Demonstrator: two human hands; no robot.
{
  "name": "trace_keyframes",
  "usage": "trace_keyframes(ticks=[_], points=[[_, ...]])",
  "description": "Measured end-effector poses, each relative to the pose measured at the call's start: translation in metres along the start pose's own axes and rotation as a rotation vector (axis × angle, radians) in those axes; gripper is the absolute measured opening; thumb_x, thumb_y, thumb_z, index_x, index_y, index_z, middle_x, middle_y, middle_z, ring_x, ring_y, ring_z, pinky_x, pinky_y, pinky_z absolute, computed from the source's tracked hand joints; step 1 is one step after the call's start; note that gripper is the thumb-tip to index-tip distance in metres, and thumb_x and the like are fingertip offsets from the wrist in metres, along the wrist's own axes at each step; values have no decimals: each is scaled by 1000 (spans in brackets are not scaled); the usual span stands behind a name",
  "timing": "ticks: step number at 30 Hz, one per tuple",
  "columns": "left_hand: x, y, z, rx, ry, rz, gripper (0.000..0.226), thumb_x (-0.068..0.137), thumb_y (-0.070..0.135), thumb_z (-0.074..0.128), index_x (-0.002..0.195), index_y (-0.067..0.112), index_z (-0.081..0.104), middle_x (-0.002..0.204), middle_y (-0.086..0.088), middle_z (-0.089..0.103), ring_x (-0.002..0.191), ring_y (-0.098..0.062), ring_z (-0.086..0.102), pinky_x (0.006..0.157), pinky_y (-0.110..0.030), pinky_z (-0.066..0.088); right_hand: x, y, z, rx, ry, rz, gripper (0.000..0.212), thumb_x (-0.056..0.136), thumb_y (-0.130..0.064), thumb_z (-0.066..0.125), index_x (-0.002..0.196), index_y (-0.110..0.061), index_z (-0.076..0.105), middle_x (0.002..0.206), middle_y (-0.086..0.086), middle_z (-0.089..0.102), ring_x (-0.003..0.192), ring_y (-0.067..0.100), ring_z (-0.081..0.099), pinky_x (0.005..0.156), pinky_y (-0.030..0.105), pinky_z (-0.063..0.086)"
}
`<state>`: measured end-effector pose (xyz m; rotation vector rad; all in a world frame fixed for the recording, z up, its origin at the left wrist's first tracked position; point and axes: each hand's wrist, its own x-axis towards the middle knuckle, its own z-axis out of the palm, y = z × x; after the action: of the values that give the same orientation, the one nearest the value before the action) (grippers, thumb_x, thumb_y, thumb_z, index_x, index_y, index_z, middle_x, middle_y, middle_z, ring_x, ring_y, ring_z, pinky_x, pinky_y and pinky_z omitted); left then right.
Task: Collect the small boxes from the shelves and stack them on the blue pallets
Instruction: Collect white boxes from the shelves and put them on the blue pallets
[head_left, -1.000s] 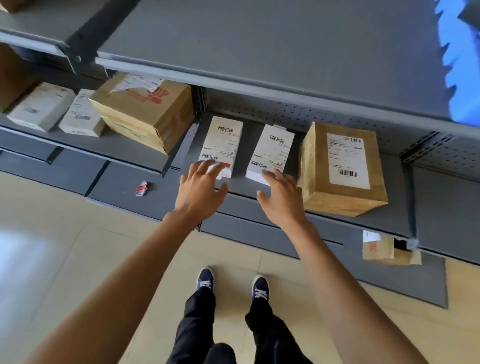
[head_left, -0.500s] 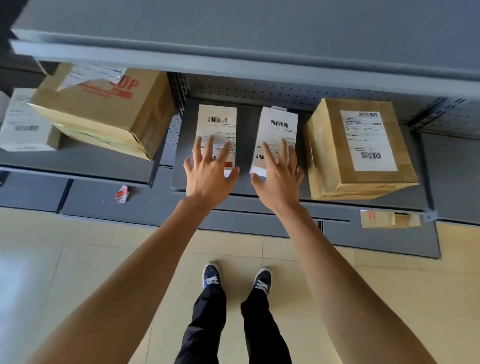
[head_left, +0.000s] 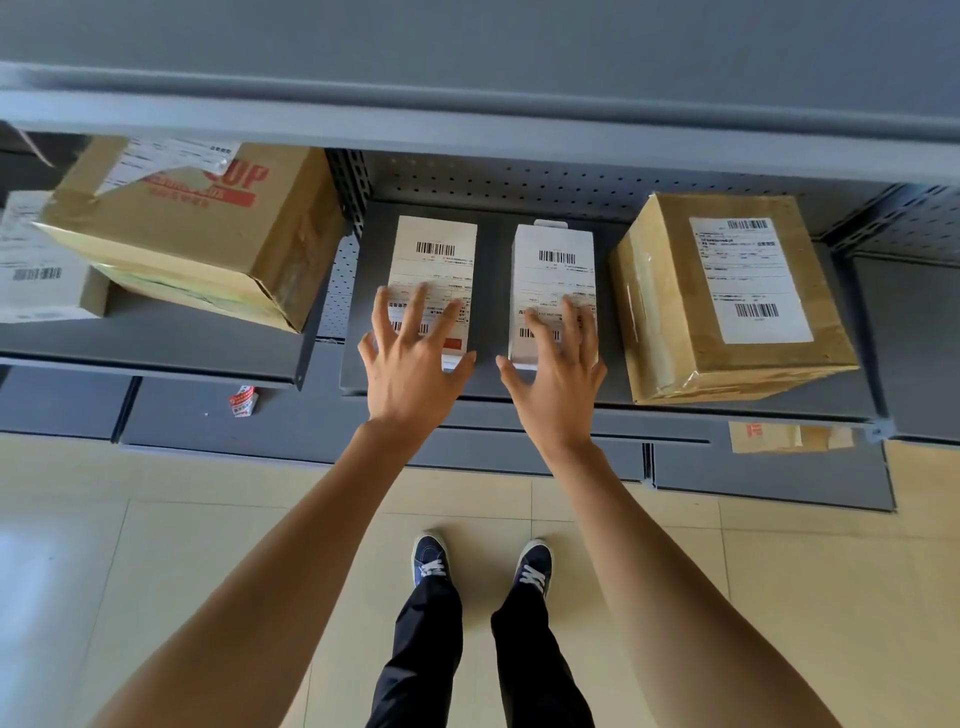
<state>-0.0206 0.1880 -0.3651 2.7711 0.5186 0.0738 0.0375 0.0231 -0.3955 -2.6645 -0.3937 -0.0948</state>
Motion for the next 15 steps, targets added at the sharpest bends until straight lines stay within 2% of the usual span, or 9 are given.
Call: trace_keyframes(ticks=[6, 15], points=[[0, 1, 0, 3, -16, -29, 63, 86, 47, 69, 144, 33, 49, 161, 1, 27, 140, -44, 24, 92, -63, 46, 0, 0, 5, 34, 55, 4, 49, 88, -44, 68, 132, -28, 56, 158, 7, 33, 148, 31, 23, 98, 58, 45], [-16, -10, -7, -36, -28, 13, 58, 81, 37, 72, 136, 33, 56, 157, 2, 31, 136, -41, 27, 90, -59, 48, -28, 7, -2, 31, 98, -31, 46, 84, -37, 69, 127, -27, 60, 156, 5, 38, 145, 30, 28, 91, 54, 48]])
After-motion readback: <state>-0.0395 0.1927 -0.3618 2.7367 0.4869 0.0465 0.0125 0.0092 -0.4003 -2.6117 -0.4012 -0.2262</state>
